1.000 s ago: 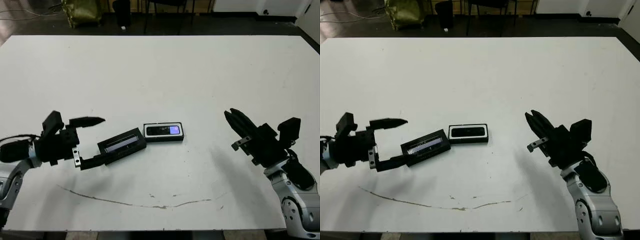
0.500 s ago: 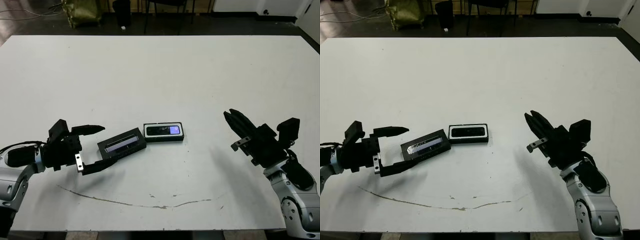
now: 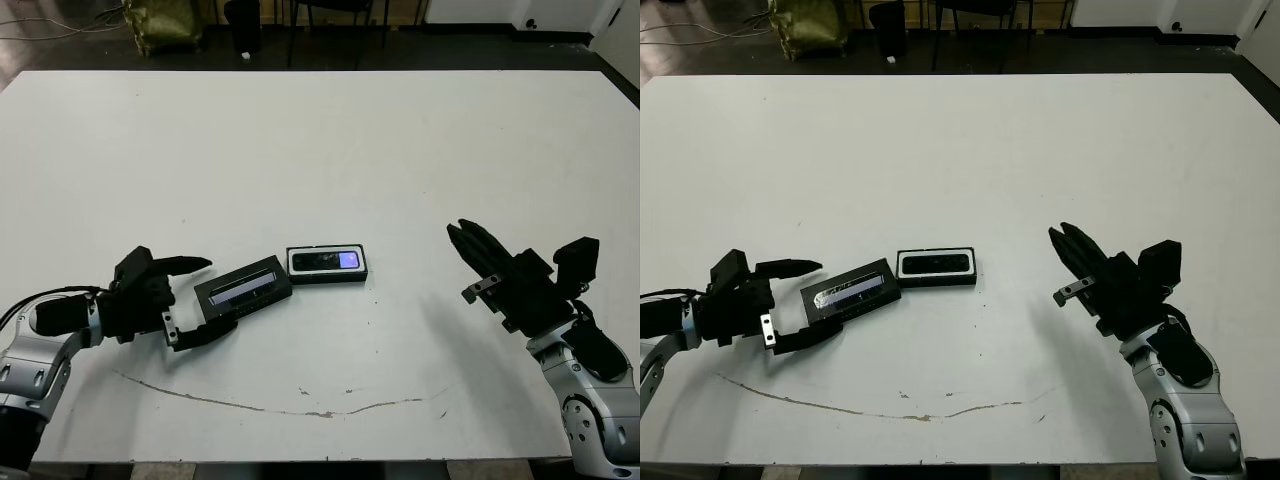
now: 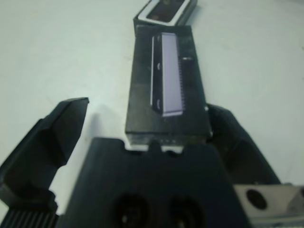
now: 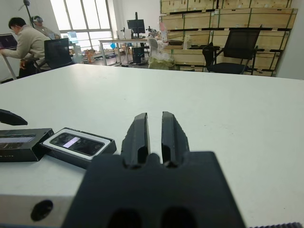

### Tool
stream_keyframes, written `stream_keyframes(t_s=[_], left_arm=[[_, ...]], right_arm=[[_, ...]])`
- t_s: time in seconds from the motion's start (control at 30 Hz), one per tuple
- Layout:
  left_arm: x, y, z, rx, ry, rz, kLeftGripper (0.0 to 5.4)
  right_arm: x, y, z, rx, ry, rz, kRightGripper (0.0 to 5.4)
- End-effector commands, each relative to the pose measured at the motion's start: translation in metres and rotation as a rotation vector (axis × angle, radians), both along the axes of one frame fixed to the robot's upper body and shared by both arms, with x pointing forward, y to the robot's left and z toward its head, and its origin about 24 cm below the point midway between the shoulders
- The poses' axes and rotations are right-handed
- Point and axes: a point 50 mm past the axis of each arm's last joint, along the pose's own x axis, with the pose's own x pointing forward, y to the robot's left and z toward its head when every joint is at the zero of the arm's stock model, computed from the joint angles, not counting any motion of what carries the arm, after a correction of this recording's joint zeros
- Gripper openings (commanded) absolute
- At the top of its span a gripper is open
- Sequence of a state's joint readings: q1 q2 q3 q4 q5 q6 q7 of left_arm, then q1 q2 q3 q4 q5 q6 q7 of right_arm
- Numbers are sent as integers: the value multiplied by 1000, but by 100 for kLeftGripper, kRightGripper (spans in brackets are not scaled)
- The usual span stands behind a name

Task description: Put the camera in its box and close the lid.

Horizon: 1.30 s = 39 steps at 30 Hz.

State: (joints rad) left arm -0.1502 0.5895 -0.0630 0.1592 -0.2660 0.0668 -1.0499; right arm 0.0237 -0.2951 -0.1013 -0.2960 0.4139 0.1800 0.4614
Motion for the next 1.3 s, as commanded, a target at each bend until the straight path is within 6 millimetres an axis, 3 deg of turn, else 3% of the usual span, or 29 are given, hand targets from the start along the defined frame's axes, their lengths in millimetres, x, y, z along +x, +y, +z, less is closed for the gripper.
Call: stream_keyframes(t_s=[0.03, 0.23, 0.67, 0.87, 1.0, 1.3], left_arm=[[-4, 2, -7, -6, 64, 30, 538], [-6, 5, -5, 4, 90, 47, 516], [-1, 21, 2, -85, 142, -77, 220], [-1, 27, 17, -90, 126, -81, 206], [0, 32, 25, -183, 32, -67, 206], [28, 38, 68, -133, -62, -22, 206]], right_arm=[[-1, -2, -6, -6, 23, -3, 0], [-1, -2, -5, -16, 19, -4, 0], [1, -1, -6, -3, 28, 3, 0], [1, -2, -6, -10, 27, -5, 0], [1, -2, -7, -2, 25, 1, 0], [1, -3, -9, 2, 27, 5, 0]])
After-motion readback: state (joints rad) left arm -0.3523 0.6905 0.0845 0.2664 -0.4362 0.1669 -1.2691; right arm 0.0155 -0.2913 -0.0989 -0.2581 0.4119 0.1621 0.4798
